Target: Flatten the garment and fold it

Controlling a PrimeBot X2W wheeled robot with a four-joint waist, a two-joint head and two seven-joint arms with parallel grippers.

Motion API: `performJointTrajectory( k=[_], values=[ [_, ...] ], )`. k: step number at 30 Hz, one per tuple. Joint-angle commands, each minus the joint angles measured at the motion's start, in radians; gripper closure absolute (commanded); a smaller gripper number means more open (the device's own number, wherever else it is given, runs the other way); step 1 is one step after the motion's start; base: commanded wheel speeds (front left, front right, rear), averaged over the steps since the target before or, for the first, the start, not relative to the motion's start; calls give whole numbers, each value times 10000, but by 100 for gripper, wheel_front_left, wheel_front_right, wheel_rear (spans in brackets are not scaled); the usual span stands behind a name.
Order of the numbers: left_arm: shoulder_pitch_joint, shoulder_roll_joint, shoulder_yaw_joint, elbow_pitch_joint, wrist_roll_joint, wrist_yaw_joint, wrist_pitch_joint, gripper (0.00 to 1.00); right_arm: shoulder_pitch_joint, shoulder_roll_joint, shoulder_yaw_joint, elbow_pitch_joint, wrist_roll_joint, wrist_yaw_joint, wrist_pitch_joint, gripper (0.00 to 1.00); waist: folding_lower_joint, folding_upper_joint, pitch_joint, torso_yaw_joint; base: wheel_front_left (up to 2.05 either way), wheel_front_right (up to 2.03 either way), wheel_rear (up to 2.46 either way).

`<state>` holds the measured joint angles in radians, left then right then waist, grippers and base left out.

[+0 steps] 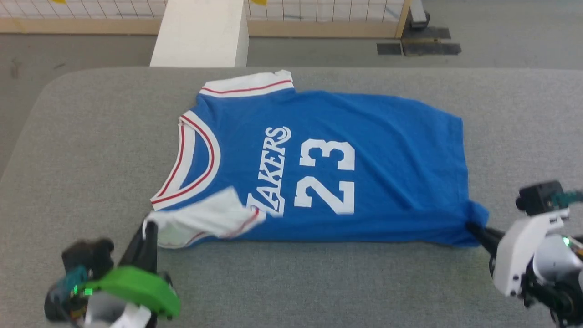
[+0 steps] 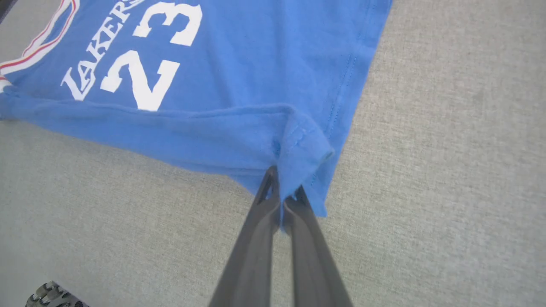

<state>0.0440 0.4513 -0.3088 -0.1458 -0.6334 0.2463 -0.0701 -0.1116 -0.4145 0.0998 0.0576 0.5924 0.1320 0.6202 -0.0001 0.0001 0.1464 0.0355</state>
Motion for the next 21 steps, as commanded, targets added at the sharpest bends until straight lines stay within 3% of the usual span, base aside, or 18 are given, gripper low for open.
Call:
performJointTrajectory(
  k=[1,11,12,21],
  values=[
    [-494,116,-36,154,189,-130,114,100,-353,92,-43,-24,-121,-13,183,100,1,-1,291,-20,0,0,0],
    [-3711,112,-567,2002,515,-1104,799,100,-2176,291,-110,538,-714,-13,1625,100,1,-1,1485,34,0,0,0],
    [-4593,31,-688,2711,611,-1330,901,100,-2646,385,-85,711,-888,-13,2049,100,1,-1,1840,33,0,0,0],
    [-6193,-412,-1047,4901,685,-1776,1084,100,-3451,574,247,1174,-1253,-13,3168,100,1,-1,2504,-9,0,0,0]
  ],
)
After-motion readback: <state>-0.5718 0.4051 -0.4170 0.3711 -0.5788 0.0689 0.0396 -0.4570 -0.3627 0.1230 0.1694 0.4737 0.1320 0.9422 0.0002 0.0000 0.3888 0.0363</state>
